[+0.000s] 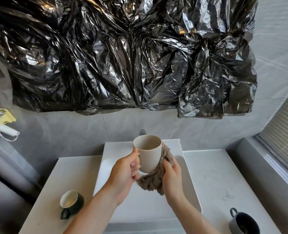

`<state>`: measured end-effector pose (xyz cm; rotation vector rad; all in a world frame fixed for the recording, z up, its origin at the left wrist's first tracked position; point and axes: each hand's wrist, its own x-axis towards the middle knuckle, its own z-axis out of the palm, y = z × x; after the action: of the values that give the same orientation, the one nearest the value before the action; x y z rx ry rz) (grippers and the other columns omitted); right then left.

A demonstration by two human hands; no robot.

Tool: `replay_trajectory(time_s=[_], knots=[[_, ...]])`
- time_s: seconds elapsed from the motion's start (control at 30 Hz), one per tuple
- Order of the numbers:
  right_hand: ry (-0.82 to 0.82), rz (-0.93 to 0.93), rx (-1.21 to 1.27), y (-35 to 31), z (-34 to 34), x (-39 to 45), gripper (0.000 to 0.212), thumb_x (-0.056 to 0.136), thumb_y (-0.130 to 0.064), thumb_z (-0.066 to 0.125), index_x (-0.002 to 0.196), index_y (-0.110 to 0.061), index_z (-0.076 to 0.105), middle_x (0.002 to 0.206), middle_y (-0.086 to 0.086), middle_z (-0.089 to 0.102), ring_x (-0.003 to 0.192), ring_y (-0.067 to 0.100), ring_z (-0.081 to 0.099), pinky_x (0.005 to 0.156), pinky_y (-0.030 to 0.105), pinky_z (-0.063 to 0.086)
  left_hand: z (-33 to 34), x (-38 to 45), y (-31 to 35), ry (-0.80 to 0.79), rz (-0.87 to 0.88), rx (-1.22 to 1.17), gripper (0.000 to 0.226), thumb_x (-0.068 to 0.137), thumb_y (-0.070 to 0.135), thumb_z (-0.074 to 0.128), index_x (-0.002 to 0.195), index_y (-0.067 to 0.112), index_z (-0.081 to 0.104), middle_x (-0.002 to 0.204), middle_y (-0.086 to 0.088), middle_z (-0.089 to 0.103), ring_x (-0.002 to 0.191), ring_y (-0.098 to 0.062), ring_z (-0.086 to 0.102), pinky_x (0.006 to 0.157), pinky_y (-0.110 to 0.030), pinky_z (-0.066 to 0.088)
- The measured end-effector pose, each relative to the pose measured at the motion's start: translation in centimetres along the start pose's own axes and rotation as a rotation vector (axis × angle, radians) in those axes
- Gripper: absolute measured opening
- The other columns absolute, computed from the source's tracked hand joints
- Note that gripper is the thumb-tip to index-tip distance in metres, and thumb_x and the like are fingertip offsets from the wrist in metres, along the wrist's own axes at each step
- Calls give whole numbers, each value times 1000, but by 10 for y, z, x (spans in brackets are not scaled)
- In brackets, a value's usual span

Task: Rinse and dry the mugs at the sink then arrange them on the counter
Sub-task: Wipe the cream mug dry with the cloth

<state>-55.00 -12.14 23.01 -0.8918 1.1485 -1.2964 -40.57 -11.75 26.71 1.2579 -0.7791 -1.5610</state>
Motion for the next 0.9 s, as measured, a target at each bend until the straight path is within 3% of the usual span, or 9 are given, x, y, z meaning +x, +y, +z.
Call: replay_trajectory(time_s=[0.1,0.2,0.3,0.4,0.47,0.63,0.73,0.8,0.9], knots=[[2,187,60,4,-9,11,33,96,-30,47,100,-4,68,78,24,68,62,37,66,54,39,47,-11,1,6,-63,-49,1,53,108,34,50,58,23,36,66,3,21,55,-14,15,60,-30,22],[-64,253,150,7,-17,13,42,104,-36,47,120,-6,72,114,29,73,101,44,73,89,51,55,-16,4,10,-74,-34,66,49,106,32,51,64,22,28,64,3,18,53,-14,14,58,-29,21],[-51,140,122,7,-14,6,35,103,-40,55,110,-13,77,113,30,72,94,43,72,78,45,54,-12,4,12,58,119,298,53,99,47,58,67,20,26,60,3,22,56,-19,23,62,-32,29],[35,19,98,7,-6,-4,25,103,-38,60,102,-19,77,98,31,72,80,54,70,72,67,55,-6,3,7,202,262,509,57,80,62,65,60,21,31,60,7,33,63,-17,37,64,-35,32],[42,-37,86,4,-4,-9,19,105,-34,59,105,-22,74,92,32,72,73,60,68,57,71,50,-2,4,3,240,284,537,45,82,53,63,65,24,33,62,9,35,65,-18,39,63,-40,39],[9,-213,10,2,-4,-16,25,108,-11,51,111,-26,70,77,20,67,54,35,63,45,34,50,-1,11,-2,244,229,549,19,85,23,51,81,6,43,60,1,56,52,-22,60,63,-50,58],[-23,-455,-179,9,-3,-20,49,103,4,51,137,-29,63,122,-3,74,104,16,72,77,32,60,-3,16,-5,255,215,482,14,86,13,51,74,12,44,57,-1,53,48,-24,54,57,-43,47],[-4,-712,-361,17,-3,-20,55,98,2,53,144,-28,58,154,-5,55,146,21,48,111,41,47,-2,16,-5,247,185,462,15,91,5,49,76,9,50,60,-8,53,50,-23,50,53,-36,41],[-21,-790,-448,19,-5,-16,50,97,-1,54,142,-23,58,154,-3,55,148,24,46,122,47,33,-2,14,-4,194,125,404,23,89,-2,46,71,11,49,56,-3,45,50,-17,38,44,-27,29]])
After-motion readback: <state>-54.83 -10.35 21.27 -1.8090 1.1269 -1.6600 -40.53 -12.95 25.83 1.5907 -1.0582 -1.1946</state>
